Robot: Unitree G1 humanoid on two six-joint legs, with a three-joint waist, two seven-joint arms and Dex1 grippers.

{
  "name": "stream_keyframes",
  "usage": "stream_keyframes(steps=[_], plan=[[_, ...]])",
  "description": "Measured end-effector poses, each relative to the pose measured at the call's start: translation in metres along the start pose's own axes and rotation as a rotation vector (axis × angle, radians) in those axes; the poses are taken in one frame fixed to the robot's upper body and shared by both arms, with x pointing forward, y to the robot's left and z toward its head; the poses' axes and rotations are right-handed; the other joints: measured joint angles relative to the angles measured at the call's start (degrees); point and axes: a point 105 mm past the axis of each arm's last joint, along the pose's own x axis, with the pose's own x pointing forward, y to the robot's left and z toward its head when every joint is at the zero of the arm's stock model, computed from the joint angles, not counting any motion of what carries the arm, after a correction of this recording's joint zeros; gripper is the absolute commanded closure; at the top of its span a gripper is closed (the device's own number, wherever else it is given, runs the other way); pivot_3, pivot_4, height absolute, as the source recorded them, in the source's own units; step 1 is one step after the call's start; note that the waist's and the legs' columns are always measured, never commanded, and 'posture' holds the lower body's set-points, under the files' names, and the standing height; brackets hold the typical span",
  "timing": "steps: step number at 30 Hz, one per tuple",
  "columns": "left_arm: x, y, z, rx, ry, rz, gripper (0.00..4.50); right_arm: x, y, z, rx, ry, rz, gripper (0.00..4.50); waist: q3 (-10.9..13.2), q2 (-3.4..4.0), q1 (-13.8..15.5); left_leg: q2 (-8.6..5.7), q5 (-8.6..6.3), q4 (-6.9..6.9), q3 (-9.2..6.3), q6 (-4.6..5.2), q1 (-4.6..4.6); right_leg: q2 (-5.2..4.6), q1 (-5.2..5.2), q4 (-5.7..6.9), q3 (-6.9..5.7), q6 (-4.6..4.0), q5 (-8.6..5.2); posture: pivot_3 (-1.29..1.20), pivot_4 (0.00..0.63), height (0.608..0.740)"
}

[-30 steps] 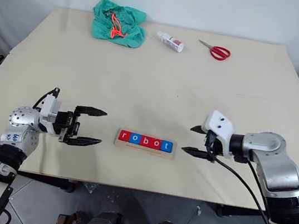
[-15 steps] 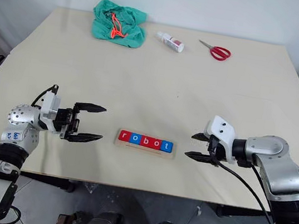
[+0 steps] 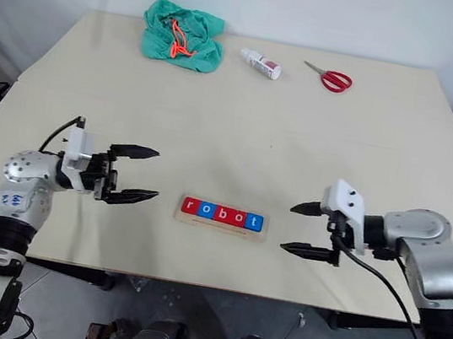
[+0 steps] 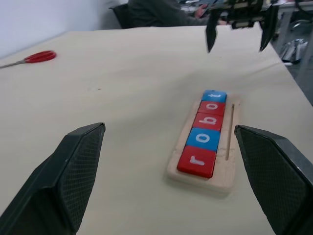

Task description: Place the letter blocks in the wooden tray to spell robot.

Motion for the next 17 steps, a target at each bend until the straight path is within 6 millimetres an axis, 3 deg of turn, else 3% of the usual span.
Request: stream_keyframes(steps=[6, 17], plan=[[-0.026, 0.0, 0.002, -0.011, 0.041, 0.066, 0.0, -0.026, -0.016, -0.013, 0.01, -0.044, -0.082, 0.03, 0.0, 0.0, -0.1, 0.07, 0.0, -0.04, 0.08, 0.0, 0.06, 0.03, 0.03, -0.08, 0.02, 0.0, 0.0, 0.0, 0.15, 0.74], [-0.025, -0.002, 0.006, -0.006, 0.034, 0.052, 0.0, -0.027, -0.022, -0.012, -0.011, -0.042, -0.093, 0.03, 0.0, 0.0, 0.0, 0.07, 0.0, -0.03, 0.08, 0.0, 0.04, 0.03, 0.08, -0.17, 0.01, 0.01, 0.0, 0.0, 0.15, 0.74]])
